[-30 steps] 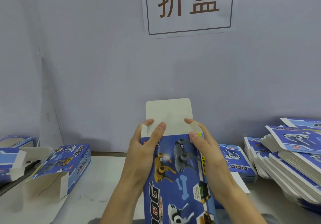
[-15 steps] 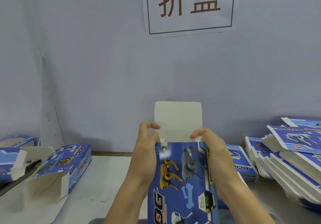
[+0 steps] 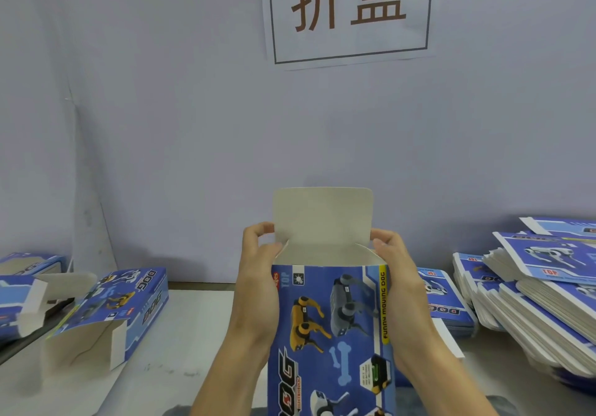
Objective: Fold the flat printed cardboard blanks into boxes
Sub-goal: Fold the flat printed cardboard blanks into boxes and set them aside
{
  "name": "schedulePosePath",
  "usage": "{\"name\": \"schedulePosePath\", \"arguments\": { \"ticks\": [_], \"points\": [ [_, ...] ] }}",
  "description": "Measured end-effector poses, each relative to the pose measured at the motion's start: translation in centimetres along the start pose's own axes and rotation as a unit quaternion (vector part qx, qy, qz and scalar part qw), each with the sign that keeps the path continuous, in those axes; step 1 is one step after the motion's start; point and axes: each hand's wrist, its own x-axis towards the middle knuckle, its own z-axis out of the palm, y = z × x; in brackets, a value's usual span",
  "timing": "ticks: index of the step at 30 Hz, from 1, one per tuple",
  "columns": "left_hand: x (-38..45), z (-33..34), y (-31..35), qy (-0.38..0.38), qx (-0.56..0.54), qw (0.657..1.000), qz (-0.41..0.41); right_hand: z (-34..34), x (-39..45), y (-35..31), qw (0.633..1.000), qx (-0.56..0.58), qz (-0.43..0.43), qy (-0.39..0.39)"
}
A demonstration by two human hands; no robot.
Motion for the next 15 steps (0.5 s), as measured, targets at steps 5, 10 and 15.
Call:
{"name": "schedulePosePath", "arguments": {
  "ticks": [5,10,15],
  "points": [
    [0.0,-0.2,0.2,-0.041,-0.019,0.998,-0.039,-0.8,0.6,0.7,0.999,0.012,0.04,-0.028],
    [0.0,0.3,0.2,-0.023,0.01,1.0,-0.01,-0.7,0.4,0.6,1.0,0.011,-0.007,-0.006],
    [0.1,-0.2,-0.7,0.068,-0.002,0.997,0.025,-0.4,-0.3,0.7,0.999,0.032,-0.024,0.026]
  ]
}}
